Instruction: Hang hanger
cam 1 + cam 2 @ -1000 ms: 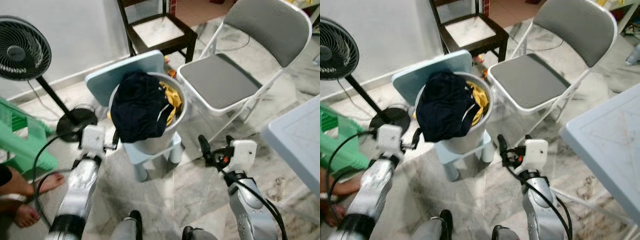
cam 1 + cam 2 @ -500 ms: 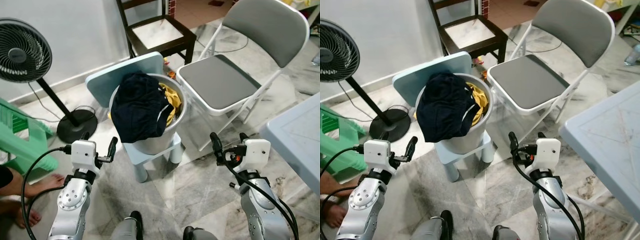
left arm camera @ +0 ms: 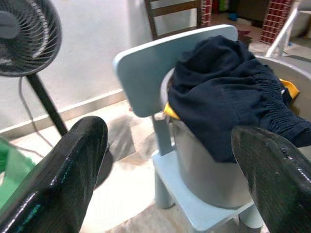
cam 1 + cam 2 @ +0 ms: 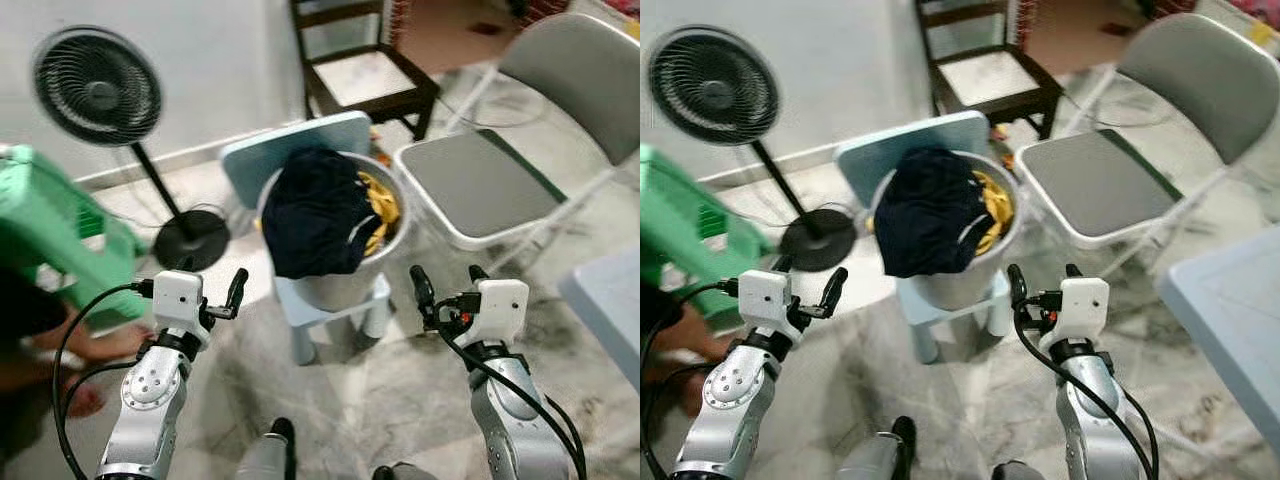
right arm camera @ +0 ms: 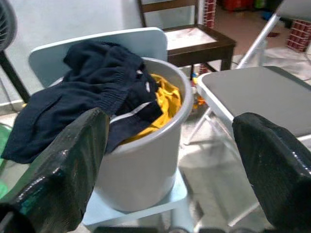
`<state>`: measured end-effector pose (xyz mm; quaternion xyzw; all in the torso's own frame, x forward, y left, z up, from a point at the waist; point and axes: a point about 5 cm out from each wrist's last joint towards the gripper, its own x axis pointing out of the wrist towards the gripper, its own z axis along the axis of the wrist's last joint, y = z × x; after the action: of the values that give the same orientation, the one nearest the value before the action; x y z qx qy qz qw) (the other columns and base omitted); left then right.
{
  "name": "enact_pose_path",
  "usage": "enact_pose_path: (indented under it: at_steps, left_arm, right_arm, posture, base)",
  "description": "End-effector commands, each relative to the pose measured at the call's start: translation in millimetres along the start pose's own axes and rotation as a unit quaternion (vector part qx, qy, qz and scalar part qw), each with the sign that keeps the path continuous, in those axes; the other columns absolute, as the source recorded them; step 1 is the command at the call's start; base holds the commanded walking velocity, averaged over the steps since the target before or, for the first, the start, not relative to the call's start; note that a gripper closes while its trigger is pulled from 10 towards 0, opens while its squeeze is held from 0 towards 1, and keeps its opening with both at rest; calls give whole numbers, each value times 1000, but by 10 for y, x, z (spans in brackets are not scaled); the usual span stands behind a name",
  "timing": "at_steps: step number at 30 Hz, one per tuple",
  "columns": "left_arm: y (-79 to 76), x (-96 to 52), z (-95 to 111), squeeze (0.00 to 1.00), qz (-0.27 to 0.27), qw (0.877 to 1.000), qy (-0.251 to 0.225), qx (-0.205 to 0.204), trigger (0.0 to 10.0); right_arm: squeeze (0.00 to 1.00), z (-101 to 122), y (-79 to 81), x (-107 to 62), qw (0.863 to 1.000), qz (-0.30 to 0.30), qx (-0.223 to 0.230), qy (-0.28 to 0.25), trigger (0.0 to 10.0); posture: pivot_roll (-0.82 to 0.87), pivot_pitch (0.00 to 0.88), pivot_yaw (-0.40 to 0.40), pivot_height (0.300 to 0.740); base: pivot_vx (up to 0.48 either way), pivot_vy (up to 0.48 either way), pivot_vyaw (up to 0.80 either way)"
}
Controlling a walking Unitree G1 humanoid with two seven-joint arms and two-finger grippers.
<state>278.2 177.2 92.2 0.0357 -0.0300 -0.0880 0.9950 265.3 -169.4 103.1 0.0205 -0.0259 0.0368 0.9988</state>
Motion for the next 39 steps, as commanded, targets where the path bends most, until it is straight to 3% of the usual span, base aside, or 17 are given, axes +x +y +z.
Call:
enact_pose_path:
  at_steps: [1,12,26,32,39]
  left_arm:
    - [8,-20,4,0,-3,1000,6,-2,10000]
    - [-13,23,-42,0,4,1000,23,-5,10000]
    - [-20,314,16,0,-27,999,22,16,10000]
    - [-61,425,6,0,-24,999,20,15,10000]
    - [-120,482,-2,0,-27,1000,12,6,10000]
  right_arm:
    - [0,-45,-22,-28,1000,-6,6,7,10000]
    - [0,-39,-60,22,999,-28,38,-1,10000]
    - [0,-73,-81,121,993,-77,81,-22,10000]
    - [0,-39,-197,179,992,-95,73,-33,10000]
    - [0,11,-243,257,993,-91,62,-41,10000]
  posture:
    - [94,192,51,740]
    - [100,165,50,740]
    - [83,51,114,740]
    - [69,0,92,740]
    - [68,0,75,740]
  base:
    - [0,0,0]
    - [0,0,0]
    - [0,0,0]
    - [0,0,0]
    - [0,0,0]
